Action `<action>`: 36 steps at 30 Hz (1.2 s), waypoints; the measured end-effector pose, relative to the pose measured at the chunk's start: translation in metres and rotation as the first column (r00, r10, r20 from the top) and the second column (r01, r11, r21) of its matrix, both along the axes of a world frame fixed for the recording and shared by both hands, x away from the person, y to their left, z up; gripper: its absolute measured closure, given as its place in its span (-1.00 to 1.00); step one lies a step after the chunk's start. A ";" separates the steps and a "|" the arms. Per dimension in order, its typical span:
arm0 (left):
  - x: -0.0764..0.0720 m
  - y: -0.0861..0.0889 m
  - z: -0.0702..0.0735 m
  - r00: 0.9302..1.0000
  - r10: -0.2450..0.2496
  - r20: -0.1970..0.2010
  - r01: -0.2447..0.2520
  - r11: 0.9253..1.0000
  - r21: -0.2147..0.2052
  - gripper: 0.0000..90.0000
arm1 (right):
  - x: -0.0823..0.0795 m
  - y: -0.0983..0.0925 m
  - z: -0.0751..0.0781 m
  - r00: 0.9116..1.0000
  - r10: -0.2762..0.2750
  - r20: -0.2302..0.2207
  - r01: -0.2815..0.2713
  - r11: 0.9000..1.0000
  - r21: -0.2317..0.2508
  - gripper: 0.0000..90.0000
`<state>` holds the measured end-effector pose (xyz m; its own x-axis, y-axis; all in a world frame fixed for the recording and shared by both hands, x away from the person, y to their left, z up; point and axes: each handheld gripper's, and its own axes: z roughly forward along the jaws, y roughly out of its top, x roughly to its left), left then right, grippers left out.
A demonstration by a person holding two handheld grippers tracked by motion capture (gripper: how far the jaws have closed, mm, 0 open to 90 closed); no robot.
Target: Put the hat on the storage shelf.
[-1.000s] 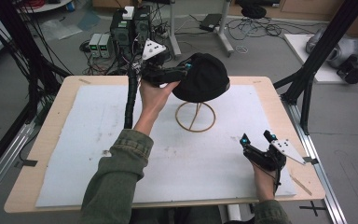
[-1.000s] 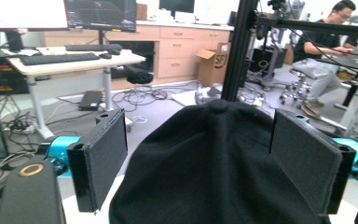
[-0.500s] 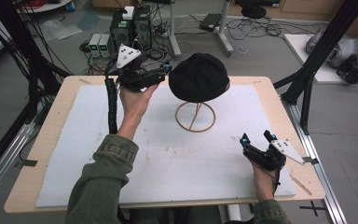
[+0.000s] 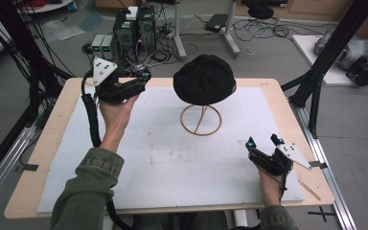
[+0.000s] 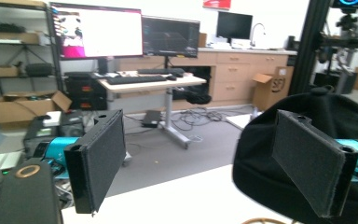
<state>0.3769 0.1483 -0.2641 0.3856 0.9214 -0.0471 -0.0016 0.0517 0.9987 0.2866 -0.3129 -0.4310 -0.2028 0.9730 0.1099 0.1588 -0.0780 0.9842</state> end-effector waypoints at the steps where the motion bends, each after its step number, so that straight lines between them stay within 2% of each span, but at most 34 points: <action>1: -0.002 0.004 -0.001 1.000 0.005 0.004 -0.005 1.000 0.005 -0.59 | 0.000 0.000 0.000 1.000 -0.003 0.003 0.003 1.000 -0.004 -0.76; 4: -0.009 0.017 -0.006 0.999 0.038 0.022 -0.039 0.999 0.024 -0.56 | 0.000 0.000 0.000 1.000 -0.009 0.007 0.009 1.000 -0.003 -0.76; 8: -0.017 0.039 -0.014 0.997 0.074 0.005 -0.074 0.997 -0.005 -0.59 | -0.001 0.001 0.000 1.000 -0.022 0.014 0.022 1.000 -0.009 -0.76; 11: -0.023 0.053 -0.019 0.993 0.116 0.008 -0.116 0.993 -0.003 -0.59 | 0.000 0.001 0.000 1.000 -0.025 0.017 0.025 1.000 -0.016 -0.76; 14: -0.030 0.068 -0.023 0.990 0.143 0.005 -0.143 0.989 -0.021 -0.60 | 0.001 0.003 0.000 1.000 -0.025 0.016 0.025 0.999 -0.022 -0.76; 20: -0.043 0.088 -0.034 0.984 0.178 0.000 -0.177 0.983 -0.039 -0.60 | 0.001 0.005 -0.001 1.000 -0.023 0.015 0.023 0.999 -0.026 -0.76; 27: -0.055 0.100 -0.053 0.980 0.201 -0.007 -0.201 0.979 -0.039 -0.60 | 0.002 0.006 -0.002 1.000 -0.021 0.015 0.021 0.999 -0.036 -0.76; 28: -0.057 0.101 -0.056 0.981 0.193 -0.008 -0.193 0.980 -0.038 -0.60 | 0.002 0.006 -0.002 1.000 -0.019 0.017 0.020 0.999 -0.042 -0.76; 36: -0.068 0.096 -0.077 0.981 0.193 -0.001 -0.193 0.981 -0.011 -0.60 | 0.000 0.007 -0.002 1.000 -0.018 0.009 0.019 0.999 -0.044 -0.76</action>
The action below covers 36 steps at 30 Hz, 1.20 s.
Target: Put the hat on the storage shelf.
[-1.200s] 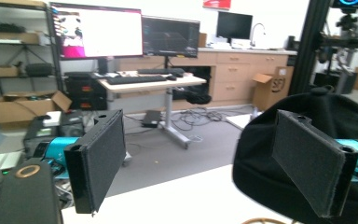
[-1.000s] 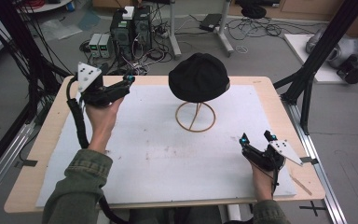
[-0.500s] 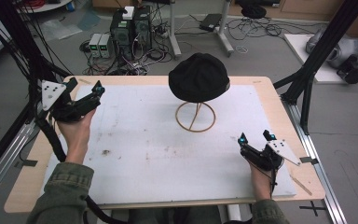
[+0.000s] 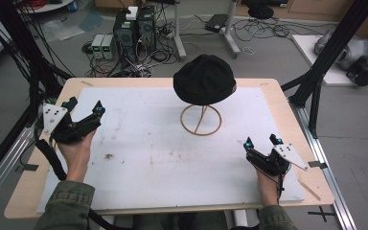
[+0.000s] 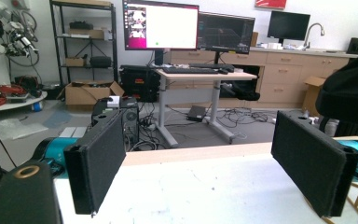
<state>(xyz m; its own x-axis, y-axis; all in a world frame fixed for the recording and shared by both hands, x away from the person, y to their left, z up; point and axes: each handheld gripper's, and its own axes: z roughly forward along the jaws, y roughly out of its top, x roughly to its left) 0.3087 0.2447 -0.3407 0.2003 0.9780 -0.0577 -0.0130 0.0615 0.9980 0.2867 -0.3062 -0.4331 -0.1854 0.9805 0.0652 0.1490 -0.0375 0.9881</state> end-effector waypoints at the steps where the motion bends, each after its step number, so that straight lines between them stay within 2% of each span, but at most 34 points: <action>1: -0.001 -0.001 -0.002 1.000 0.004 0.003 -0.004 1.000 0.001 -0.59 | 0.000 0.000 0.000 1.000 0.003 -0.002 -0.003 1.000 0.004 -0.76; 4: -0.006 0.000 -0.011 1.000 0.020 0.014 -0.019 1.000 -0.001 -0.57 | -0.001 0.000 0.000 1.000 0.004 -0.006 -0.004 1.000 0.012 -0.76; 6: -0.008 0.003 -0.017 1.000 0.030 -0.005 -0.030 1.000 -0.010 -0.57 | -0.001 -0.001 0.000 1.000 0.004 -0.009 -0.004 1.000 0.012 -0.76; 9: -0.012 0.006 -0.026 0.999 0.048 -0.008 -0.049 0.999 -0.012 -0.58 | -0.001 -0.001 -0.001 1.000 0.004 -0.012 -0.004 1.000 0.012 -0.76; 13: -0.016 0.008 -0.036 0.998 0.063 -0.017 -0.063 0.998 -0.003 -0.58 | -0.001 -0.001 -0.002 1.000 0.002 -0.012 -0.002 1.000 0.015 -0.76; 15: -0.018 0.010 -0.043 0.997 0.071 -0.034 -0.071 0.997 0.001 -0.58 | -0.001 0.000 -0.002 1.000 0.002 -0.020 -0.002 1.000 0.028 -0.76; 20: -0.026 0.011 -0.055 0.993 0.118 -0.006 -0.118 0.993 0.021 -0.57 | 0.000 0.001 -0.005 1.000 0.002 -0.030 -0.001 1.000 0.027 -0.76; 26: -0.033 0.016 -0.071 0.989 0.147 -0.025 -0.147 0.989 0.016 -0.57 | 0.000 0.003 -0.006 1.000 -0.004 -0.025 0.005 1.000 0.019 -0.76; 30: -0.037 0.018 -0.083 0.982 0.183 -0.040 -0.183 0.983 0.006 -0.57 | -0.002 0.004 -0.008 1.000 -0.012 -0.027 0.013 1.000 0.016 -0.76; 32: -0.038 0.019 -0.085 0.981 0.184 -0.059 -0.184 0.983 -0.001 -0.57 | -0.002 0.005 -0.009 0.999 -0.016 -0.033 0.017 1.000 0.020 -0.76; 36: -0.040 0.019 -0.084 0.982 0.182 -0.051 -0.182 0.983 0.005 -0.57 | -0.003 0.006 -0.009 0.999 -0.020 -0.030 0.020 1.000 0.013 -0.76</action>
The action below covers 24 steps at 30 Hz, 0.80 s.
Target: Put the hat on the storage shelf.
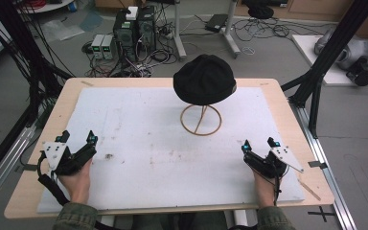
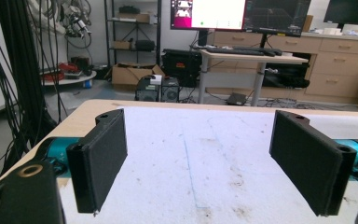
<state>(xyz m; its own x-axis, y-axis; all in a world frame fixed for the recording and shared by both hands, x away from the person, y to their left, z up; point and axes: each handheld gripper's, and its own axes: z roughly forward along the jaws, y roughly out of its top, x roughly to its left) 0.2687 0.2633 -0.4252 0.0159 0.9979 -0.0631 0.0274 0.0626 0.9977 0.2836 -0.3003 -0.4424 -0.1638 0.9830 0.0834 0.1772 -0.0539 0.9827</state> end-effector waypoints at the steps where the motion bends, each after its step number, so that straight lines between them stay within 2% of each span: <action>1: -0.001 -0.001 -0.001 1.000 -0.003 -0.003 0.003 1.000 -0.002 -0.57 | -0.001 0.000 0.000 1.000 -0.001 -0.003 0.001 1.000 0.001 -0.76; 4: -0.002 -0.001 -0.003 1.000 -0.004 -0.008 0.004 1.000 0.004 -0.58 | -0.001 0.000 0.000 1.000 -0.002 0.001 0.002 1.000 -0.001 -0.76; 9: -0.003 0.004 -0.004 1.000 0.007 -0.004 -0.007 1.000 -0.013 -0.58 | 0.000 -0.002 0.000 1.000 -0.001 0.003 0.001 1.000 -0.001 -0.76; 14: -0.005 0.009 -0.007 1.000 0.016 -0.017 -0.016 1.000 -0.019 -0.58 | 0.000 -0.004 0.000 1.000 -0.007 0.000 0.007 1.000 0.009 -0.76; 24: -0.006 0.006 -0.009 1.000 -0.007 -0.028 0.007 1.000 -0.005 -0.57 | 0.000 -0.007 0.000 1.000 -0.019 0.008 0.019 1.000 0.020 -0.76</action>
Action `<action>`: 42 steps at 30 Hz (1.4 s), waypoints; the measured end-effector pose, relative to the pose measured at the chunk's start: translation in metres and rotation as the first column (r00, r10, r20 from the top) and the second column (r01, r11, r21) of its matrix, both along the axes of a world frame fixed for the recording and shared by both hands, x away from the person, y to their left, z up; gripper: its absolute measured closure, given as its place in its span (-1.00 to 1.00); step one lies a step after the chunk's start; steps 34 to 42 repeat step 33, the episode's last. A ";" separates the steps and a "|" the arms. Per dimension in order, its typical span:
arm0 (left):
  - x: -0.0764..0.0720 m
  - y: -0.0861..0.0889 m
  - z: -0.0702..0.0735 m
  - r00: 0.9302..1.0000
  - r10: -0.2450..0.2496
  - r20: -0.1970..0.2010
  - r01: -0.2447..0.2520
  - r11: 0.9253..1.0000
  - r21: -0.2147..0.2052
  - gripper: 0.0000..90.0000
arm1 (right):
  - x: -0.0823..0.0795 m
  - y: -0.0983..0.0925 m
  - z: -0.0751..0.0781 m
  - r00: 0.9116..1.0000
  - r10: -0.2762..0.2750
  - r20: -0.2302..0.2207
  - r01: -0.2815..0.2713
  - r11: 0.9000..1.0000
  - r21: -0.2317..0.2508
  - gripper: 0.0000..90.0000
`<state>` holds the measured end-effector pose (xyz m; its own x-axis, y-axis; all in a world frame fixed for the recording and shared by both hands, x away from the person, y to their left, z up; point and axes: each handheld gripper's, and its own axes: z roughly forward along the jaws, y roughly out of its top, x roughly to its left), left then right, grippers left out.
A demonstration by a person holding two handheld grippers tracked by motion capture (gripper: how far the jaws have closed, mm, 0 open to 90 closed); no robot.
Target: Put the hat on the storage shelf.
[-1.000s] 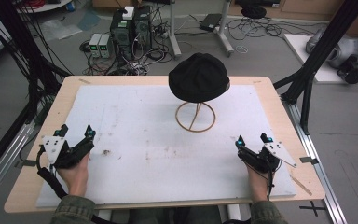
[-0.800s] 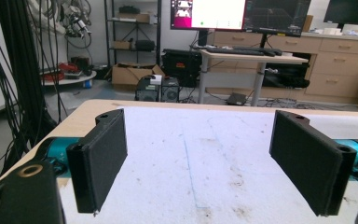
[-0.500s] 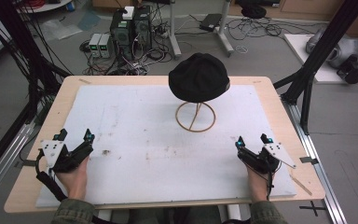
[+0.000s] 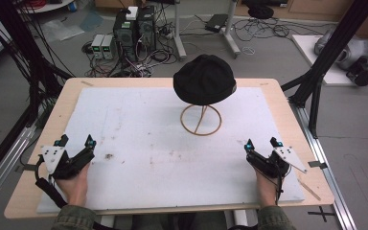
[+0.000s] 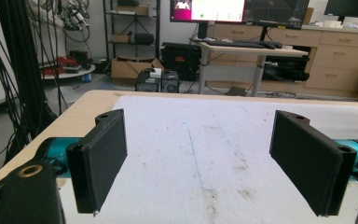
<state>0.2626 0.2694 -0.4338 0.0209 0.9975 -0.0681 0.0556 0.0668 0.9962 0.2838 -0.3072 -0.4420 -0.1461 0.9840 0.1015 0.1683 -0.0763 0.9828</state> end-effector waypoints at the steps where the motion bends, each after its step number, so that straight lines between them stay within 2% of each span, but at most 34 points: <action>1: 0.000 0.000 0.000 1.000 -0.001 -0.003 0.001 1.000 0.003 -0.57 | 0.000 0.000 0.000 1.000 0.001 0.001 -0.001 1.000 0.002 -0.76; 10: 0.001 0.001 -0.002 1.000 0.002 -0.005 -0.002 1.000 -0.019 -0.57 | -0.001 -0.002 0.000 1.000 0.002 0.002 -0.002 1.000 -0.001 -0.76; 20: 0.002 -0.001 -0.002 1.000 0.000 -0.002 0.000 1.000 -0.014 -0.57 | -0.003 -0.005 0.000 1.000 -0.009 -0.001 0.009 1.000 0.012 -0.76; 42: 0.003 -0.001 -0.003 1.000 -0.023 -0.015 0.023 1.000 -0.018 -0.58 | -0.002 -0.006 -0.001 1.000 -0.005 -0.006 0.005 1.000 0.007 -0.76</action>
